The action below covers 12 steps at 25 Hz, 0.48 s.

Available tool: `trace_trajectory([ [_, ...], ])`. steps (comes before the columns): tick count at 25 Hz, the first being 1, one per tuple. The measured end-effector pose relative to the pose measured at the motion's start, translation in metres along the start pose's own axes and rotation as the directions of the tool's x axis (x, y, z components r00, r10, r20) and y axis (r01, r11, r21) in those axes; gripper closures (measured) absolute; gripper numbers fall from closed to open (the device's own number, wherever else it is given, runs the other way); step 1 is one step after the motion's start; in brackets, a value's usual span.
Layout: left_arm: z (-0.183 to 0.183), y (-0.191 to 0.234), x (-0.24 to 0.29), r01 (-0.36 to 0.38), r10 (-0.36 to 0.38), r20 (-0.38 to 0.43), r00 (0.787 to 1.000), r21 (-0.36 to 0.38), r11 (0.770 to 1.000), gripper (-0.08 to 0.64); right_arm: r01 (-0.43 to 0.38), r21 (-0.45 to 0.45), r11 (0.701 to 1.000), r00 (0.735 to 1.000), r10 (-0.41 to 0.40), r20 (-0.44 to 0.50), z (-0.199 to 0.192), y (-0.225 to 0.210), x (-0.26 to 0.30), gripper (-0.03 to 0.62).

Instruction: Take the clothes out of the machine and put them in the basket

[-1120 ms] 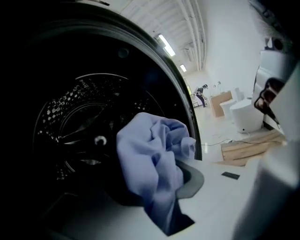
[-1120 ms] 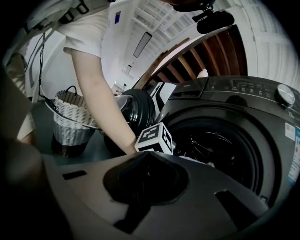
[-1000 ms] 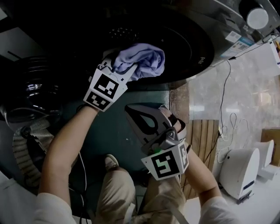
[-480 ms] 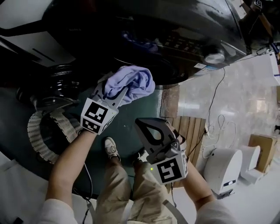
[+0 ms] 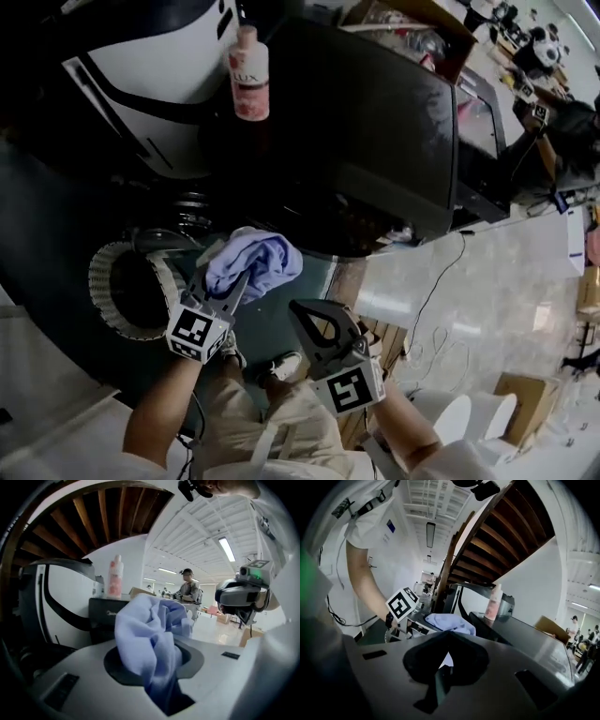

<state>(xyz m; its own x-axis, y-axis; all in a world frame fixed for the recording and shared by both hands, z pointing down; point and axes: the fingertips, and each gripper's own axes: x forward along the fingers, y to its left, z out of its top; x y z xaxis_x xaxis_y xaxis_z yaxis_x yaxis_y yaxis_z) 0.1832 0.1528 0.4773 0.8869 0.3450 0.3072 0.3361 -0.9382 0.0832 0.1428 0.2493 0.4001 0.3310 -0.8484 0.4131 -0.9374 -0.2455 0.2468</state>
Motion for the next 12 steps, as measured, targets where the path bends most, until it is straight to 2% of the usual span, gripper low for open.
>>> trace_trajectory([
  [4,0.035,0.026,-0.073,-0.137,0.139,0.040,0.989,-0.052,0.989,0.446,-0.117,-0.015,0.993,0.993,0.117,0.019,0.068,0.029,0.007,0.581],
  [7,0.053,0.058,-0.133,-0.251,0.263,0.081,0.961,-0.132,0.959,0.446,-0.209,-0.053,0.976,0.976,0.212,0.047,0.125,0.057,0.025,0.581],
  [9,0.059,0.085,-0.178,-0.342,0.371,0.120,0.921,-0.209,0.916,0.446,-0.271,-0.094,0.958,0.958,0.278,0.071,0.165,0.074,0.042,0.581],
  [12,0.059,0.127,-0.250,-0.468,0.522,0.142,0.841,-0.294,0.833,0.446,-0.355,-0.145,0.924,0.924,0.370,0.099,0.223,0.103,0.069,0.581],
])
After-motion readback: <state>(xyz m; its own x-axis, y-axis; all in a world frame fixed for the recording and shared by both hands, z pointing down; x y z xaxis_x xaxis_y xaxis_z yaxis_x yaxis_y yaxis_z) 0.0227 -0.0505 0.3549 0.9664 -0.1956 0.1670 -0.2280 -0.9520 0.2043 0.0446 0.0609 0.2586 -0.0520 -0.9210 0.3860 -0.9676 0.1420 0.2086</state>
